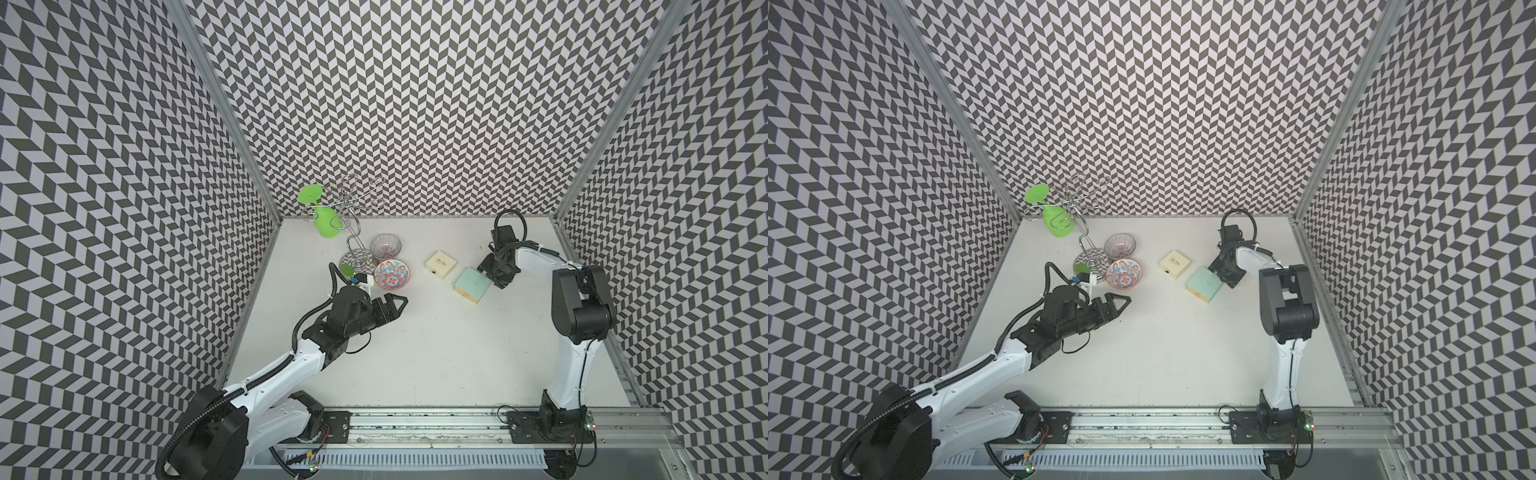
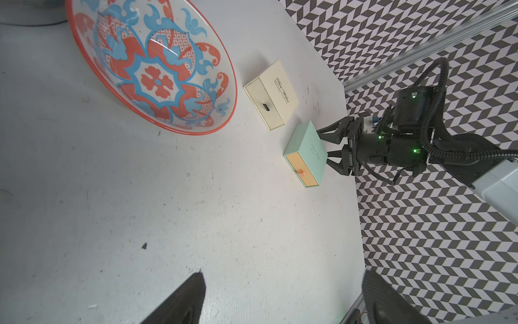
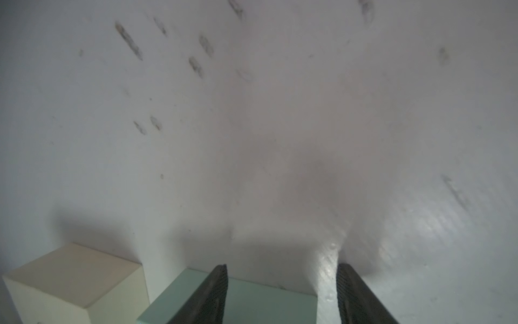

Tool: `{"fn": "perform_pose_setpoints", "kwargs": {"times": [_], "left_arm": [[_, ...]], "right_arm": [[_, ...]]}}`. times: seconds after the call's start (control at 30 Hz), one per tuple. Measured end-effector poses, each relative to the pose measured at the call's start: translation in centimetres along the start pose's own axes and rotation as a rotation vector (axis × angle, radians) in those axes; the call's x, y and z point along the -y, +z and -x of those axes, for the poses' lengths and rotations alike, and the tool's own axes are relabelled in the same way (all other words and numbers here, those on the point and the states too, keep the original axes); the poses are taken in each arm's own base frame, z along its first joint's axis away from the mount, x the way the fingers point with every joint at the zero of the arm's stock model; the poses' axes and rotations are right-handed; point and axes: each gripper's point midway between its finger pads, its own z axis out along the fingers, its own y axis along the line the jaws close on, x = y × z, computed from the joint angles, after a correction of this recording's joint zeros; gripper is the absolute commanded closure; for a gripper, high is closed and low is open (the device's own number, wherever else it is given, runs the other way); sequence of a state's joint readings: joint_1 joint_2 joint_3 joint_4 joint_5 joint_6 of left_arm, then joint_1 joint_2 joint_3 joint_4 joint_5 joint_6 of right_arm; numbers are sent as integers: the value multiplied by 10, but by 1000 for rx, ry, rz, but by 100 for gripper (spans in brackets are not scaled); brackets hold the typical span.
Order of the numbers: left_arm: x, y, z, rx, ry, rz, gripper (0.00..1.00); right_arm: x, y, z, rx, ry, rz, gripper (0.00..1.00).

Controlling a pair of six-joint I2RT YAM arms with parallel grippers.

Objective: Take out the earrings from the drawer-style jewelry box
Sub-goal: Move the jewelry box to the center of the board.

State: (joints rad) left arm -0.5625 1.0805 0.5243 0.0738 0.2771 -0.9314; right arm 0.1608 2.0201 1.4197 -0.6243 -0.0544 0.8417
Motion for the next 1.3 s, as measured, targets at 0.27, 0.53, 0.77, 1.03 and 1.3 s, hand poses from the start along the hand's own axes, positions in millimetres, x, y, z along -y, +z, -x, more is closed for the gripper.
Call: {"fn": "perform_pose_setpoints", "kwargs": {"times": [0.27,0.53,0.77,1.03,1.3], "left_arm": [[-4,-1,2,17,16,21,12],[-4,-9,4,37,18,33,12],[-13,-15,-3,28,14,55,13],[-32,-20,-20,-7,-7,90,17],[-51,-23,-40,-59,-51,127,24]], "right_arm": [[-18,-1,-33,-38,-29,53,40],[-23,-8,-79,-113,-36,109,40],[-21,-16,-117,-174,-31,135,40],[-34,-22,-166,-251,-34,160,42],[-57,-27,-228,-340,-121,182,42]]}}
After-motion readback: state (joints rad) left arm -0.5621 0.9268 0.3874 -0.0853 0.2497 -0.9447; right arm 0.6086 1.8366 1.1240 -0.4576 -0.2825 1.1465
